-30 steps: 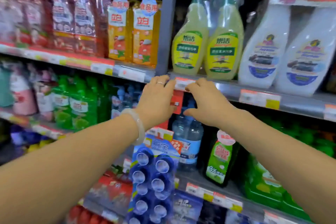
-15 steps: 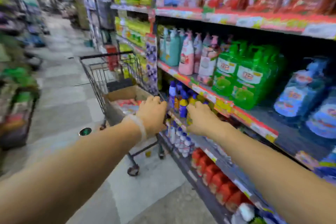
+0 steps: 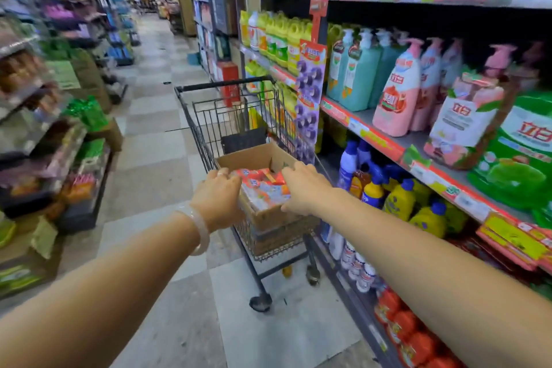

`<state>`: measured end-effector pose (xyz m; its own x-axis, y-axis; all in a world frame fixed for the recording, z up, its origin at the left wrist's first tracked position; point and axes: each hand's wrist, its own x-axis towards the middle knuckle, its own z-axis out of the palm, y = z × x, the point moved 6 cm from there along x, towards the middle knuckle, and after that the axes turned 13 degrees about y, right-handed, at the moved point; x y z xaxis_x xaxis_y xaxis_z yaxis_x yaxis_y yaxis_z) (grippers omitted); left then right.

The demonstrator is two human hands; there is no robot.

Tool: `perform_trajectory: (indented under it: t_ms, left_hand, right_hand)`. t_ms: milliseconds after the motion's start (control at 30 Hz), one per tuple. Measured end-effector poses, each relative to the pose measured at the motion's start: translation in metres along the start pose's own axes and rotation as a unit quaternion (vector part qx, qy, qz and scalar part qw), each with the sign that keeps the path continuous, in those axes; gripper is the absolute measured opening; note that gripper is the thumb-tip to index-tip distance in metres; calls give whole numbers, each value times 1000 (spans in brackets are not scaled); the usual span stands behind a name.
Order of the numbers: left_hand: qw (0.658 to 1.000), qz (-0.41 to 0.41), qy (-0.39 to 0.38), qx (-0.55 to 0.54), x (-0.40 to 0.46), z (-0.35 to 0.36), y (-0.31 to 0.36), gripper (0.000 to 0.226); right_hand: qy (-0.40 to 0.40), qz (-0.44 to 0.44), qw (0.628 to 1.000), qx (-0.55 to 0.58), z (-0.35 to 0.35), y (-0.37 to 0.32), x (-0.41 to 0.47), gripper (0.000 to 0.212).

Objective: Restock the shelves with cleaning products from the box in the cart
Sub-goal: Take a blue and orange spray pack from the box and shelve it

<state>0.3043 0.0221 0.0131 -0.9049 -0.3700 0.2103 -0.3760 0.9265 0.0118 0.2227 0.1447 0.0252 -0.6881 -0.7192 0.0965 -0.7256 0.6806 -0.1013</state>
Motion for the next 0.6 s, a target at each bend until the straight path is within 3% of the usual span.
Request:
perform_trajectory:
  t_ms: [233,400,600]
  left_hand:
    - [999,31,-15,11,148,32,-18,68]
    - [996,57,-65,23,221,84,-30,69]
    - [976,133,-170,26,295,190,-47,69]
  right_hand:
    - [-13,14,1000,16,10,37,135,45]
    - [-64,43,997,19,61,56,205,37]
    - [-131,138,979,66,164,83,272,59]
